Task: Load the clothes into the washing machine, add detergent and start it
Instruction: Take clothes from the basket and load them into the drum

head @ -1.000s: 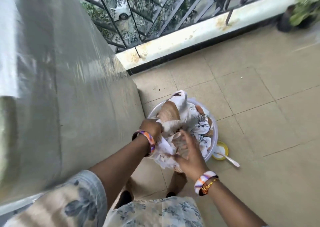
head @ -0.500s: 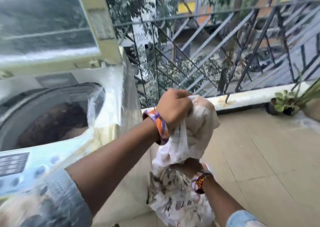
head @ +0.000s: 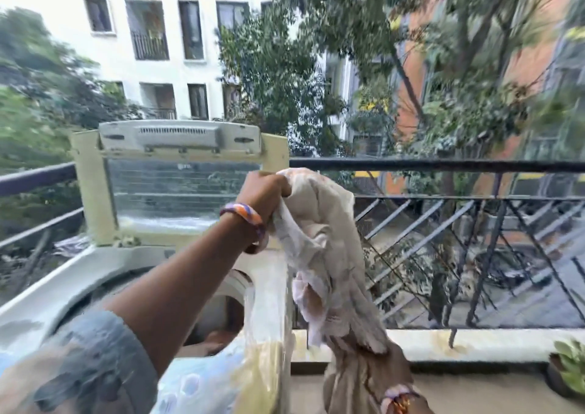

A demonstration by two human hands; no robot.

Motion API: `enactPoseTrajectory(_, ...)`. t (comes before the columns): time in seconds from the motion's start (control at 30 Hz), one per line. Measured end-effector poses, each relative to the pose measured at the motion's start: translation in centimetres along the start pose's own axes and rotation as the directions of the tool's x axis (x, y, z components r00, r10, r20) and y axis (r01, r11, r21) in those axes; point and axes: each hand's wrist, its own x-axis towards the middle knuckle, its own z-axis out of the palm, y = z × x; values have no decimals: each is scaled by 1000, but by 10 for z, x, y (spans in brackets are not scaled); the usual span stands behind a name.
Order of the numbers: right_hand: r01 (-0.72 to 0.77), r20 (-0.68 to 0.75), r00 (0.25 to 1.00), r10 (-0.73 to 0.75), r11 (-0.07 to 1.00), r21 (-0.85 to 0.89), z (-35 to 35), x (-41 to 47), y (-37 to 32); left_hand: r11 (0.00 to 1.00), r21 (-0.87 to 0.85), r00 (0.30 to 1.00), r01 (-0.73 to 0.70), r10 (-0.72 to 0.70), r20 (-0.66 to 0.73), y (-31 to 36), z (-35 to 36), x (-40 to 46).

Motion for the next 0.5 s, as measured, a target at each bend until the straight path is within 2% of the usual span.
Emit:
enactPoseTrajectory(0.07, 40, -142, 990, -24, 993, 108, -26, 2, -20, 982, 186, 998, -40, 31, 52, -6, -15, 6)
enactPoseTrajectory(0.13, 80, -259, 965, -37, 984, 158, -49, 9, -42, 885, 461, 987, -67, -10, 163, -10, -31, 13)
enactPoseTrajectory(0.2, 135, -308, 948, -81, 978, 158, -67, 9, -68, 649, 751, 940, -119, -169, 295, -13, -35, 8)
enactPoseTrajectory(0.23, 172, -315, 942, -116, 972, 157, -74, 7, -84, 520, 837, 909, -171, -245, 338, -15, -33, 8)
enactPoseTrajectory(0.27, 207, -332, 932, -148, 967, 150, -82, 3, -96, 408, 880, 871, -243, -306, 383, -16, -29, 4)
enactPoseTrajectory(0.3, 231, -338, 925, -176, 964, 130, -87, -3, -106, 338, 890, 838, -305, -350, 420, -15, -23, 0)
enactPoseTrajectory(0.4, 316, -341, 901, -269, 944, 89, -102, -12, -119, 256, 860, 779, -441, -368, 508, -7, 0, -15)
enactPoseTrajectory(0.5, 355, -391, 869, -303, 932, 69, -116, -21, -125, 240, 792, 767, -561, -210, 606, -1, 27, -21)
